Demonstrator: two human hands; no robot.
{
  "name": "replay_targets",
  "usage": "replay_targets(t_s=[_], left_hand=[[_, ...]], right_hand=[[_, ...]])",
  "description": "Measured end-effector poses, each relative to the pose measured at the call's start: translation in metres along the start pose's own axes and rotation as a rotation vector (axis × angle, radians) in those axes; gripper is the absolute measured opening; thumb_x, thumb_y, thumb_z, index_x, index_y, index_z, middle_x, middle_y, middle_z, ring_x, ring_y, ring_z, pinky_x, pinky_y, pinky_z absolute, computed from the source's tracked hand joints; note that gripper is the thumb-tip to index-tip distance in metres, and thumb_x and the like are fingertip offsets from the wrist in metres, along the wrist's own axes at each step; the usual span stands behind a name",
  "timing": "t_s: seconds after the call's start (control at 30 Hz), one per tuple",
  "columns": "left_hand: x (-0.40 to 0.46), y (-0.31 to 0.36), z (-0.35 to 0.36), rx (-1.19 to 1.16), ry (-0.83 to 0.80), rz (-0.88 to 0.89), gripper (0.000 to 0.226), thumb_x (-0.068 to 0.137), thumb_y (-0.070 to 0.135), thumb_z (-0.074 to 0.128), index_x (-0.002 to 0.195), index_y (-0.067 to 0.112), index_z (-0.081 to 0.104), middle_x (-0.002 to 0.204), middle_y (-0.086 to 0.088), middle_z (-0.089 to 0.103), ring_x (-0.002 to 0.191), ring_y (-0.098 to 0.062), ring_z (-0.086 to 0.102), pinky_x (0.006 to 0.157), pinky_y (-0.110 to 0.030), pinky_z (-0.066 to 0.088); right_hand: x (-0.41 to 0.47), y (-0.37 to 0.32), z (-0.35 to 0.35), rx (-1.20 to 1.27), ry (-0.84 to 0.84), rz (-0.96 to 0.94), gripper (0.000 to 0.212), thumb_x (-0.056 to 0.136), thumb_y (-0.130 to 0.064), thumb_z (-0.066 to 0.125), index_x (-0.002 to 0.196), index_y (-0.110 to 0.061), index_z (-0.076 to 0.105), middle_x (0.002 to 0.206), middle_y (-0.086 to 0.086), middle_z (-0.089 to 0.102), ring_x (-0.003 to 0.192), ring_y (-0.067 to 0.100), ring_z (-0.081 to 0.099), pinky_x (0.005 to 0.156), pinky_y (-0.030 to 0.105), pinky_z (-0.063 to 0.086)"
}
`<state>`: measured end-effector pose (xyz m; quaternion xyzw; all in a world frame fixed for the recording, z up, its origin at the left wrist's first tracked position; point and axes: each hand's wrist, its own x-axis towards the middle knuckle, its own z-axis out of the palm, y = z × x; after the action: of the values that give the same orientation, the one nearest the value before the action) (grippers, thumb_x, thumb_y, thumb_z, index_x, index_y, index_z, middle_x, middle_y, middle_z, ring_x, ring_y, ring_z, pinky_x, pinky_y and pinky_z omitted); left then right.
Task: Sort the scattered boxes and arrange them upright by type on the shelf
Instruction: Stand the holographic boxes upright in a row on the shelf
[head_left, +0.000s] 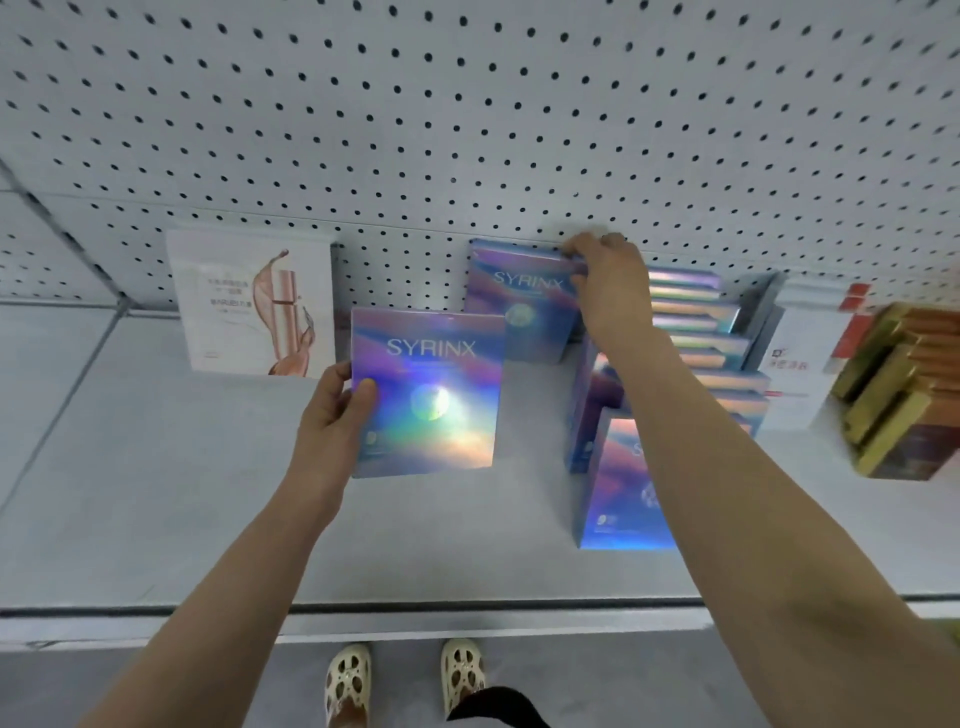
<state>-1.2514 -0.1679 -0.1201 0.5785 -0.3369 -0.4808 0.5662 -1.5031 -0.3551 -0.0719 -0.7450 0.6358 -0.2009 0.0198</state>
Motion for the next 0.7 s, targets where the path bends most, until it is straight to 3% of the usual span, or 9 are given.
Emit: replay_targets(t_s=[0.1,0.17,0.23,0.3,0.4,0.47,0.57,0.7], left_hand=[[0.001,-0.001,0.015,0.0,-0.007,-0.004,0.015,0.099,0.018,0.052,0.111,0.021,0.06,0.097,0.0,0.071,0.08,-0.009,0.068,0.064,-0.016,0.051],[0.003,-0.001,0.025,0.013,-0.024,0.001,0.016,0.099,0.018,0.052,0.113,0.021,0.059,0.096,0.001,0.071,0.078,-0.007,0.067,0.066,-0.018,0.051],[0.008,0.0,0.035,0.031,-0.043,0.011,0.016,0.099,0.019,0.052,0.112,0.025,0.059,0.094,0.006,0.071,0.08,-0.006,0.066,0.072,-0.023,0.051],[0.015,0.0,0.043,0.054,-0.078,0.016,0.014,0.097,0.027,0.057,0.11,0.03,0.06,0.092,0.01,0.072,0.085,-0.008,0.065,0.08,-0.03,0.049],[0.026,-0.002,0.055,0.106,-0.132,0.006,0.024,0.09,0.038,0.057,0.113,0.032,0.061,0.101,0.002,0.072,0.092,-0.015,0.066,0.087,-0.039,0.049],[0.034,-0.006,0.064,0.14,-0.14,-0.003,0.026,0.097,0.028,0.056,0.123,0.028,0.058,0.103,0.003,0.071,0.089,-0.009,0.067,0.088,-0.033,0.052],[0.041,-0.009,0.076,0.264,-0.138,-0.027,0.043,0.099,0.018,0.052,0.141,0.027,0.045,0.111,0.004,0.064,0.088,0.005,0.06,0.076,-0.012,0.046],[0.043,-0.016,0.082,0.306,-0.147,-0.075,0.056,0.099,0.014,0.05,0.15,0.031,0.031,0.128,0.011,0.051,0.106,-0.005,0.054,0.086,-0.021,0.039]], right_hand=[[-0.01,0.0,-0.004,0.016,0.17,-0.083,0.046,0.075,0.014,0.054,0.115,-0.005,0.068,0.113,0.022,0.056,0.099,0.039,0.052,0.081,0.033,0.04],[-0.021,-0.011,-0.013,0.119,0.187,-0.205,0.022,0.084,0.003,0.056,0.099,-0.004,0.07,0.101,0.016,0.065,0.09,0.036,0.056,0.081,0.037,0.042],[-0.035,-0.023,-0.023,0.321,-0.039,-0.293,0.016,0.095,-0.015,0.057,0.096,-0.008,0.071,0.096,0.005,0.071,0.089,0.026,0.062,0.088,0.036,0.045],[-0.045,-0.026,-0.028,0.43,-0.286,-0.266,0.021,0.093,-0.025,0.066,0.109,-0.013,0.07,0.106,-0.001,0.072,0.098,0.014,0.063,0.094,0.028,0.046],[-0.046,-0.014,-0.023,0.39,-0.313,-0.243,0.029,0.082,-0.024,0.076,0.11,-0.017,0.07,0.104,0.0,0.072,0.1,0.016,0.064,0.094,0.039,0.049],[-0.041,-0.009,-0.023,0.322,-0.266,-0.234,0.028,0.079,-0.025,0.076,0.106,-0.02,0.07,0.099,-0.001,0.071,0.096,0.02,0.063,0.09,0.043,0.049],[-0.035,-0.008,-0.018,0.099,-0.17,-0.273,0.028,0.083,-0.026,0.072,0.11,-0.02,0.068,0.103,0.001,0.069,0.101,0.027,0.056,0.09,0.038,0.04],[-0.024,-0.006,-0.011,-0.03,-0.124,-0.228,0.032,0.087,-0.029,0.069,0.118,-0.021,0.065,0.112,0.002,0.067,0.108,0.029,0.054,0.094,0.037,0.033]])
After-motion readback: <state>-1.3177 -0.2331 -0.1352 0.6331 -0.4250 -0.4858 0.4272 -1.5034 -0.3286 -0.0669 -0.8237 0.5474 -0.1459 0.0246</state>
